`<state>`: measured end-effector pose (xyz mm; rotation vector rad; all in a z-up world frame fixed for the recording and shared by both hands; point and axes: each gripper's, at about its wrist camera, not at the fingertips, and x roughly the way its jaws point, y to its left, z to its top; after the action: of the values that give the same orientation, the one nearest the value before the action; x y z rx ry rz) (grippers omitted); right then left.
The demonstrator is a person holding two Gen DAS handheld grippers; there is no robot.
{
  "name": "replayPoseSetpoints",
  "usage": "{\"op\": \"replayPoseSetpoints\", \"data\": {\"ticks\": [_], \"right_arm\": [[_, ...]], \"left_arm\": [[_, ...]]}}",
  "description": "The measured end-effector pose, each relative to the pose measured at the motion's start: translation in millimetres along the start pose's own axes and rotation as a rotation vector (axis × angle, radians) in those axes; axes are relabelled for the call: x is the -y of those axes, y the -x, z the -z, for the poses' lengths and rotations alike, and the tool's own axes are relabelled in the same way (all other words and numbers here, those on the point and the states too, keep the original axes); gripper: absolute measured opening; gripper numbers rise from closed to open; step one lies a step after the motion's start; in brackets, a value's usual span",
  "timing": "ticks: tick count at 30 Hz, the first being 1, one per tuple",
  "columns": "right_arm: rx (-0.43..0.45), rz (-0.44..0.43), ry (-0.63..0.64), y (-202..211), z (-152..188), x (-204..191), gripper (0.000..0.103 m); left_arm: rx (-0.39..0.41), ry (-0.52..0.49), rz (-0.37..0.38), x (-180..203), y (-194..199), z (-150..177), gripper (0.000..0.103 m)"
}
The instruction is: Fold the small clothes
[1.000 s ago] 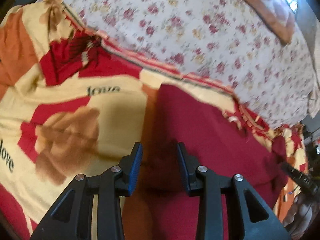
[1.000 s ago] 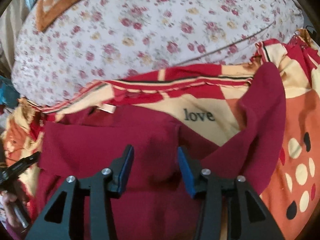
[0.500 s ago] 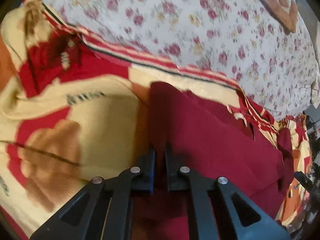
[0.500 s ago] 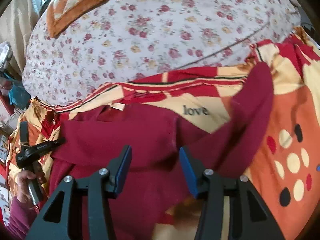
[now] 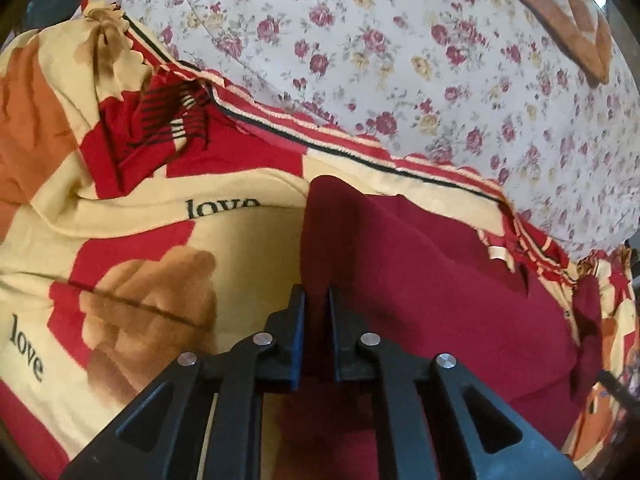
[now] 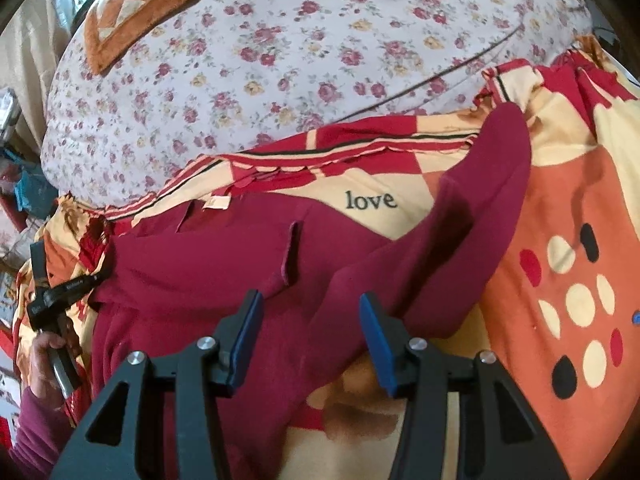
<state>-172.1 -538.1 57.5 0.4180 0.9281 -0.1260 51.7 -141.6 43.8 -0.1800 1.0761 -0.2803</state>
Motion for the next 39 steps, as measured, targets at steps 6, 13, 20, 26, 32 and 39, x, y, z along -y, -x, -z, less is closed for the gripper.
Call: {"op": "replayPoseSetpoints", "data": {"ticks": [6,13,20,26,32,39], "right_arm": [[-0.021,-0.024,0.083,-28.7,-1.4,-35.2,0.052],[-0.093,0.064,0.177,-85.3,-5.0,-64.8,0.051],[-0.060,0.002,0.122,-55.7,-9.1,-43.8,0.050],[0.042,0.119,0.003,-8.9,-33.7,38.9,0.058],[-0.004,0.210,-0.065,-29.4,-67.7,85.5,0.058],[-0.126,0.290,-0.147,-93.8,-76.9,121.3,0.030]], "left_arm": [[0.039,-0.046,0.022,24.3,34.0,12.7,0.004],[-0.025,-0.121,0.006,53.3,16.3,42.9,0.011],[-0.033,-0.150,-0.034,61.6,17.4,48.8,0.011],[0.034,-0.160,0.004,75.6,43.0,43.3,0.011],[-0.005,-0.196,0.030,98.1,31.4,51.4,0.011],[-0.036,-0.224,0.018,103.1,23.8,57.3,0.011]]}}
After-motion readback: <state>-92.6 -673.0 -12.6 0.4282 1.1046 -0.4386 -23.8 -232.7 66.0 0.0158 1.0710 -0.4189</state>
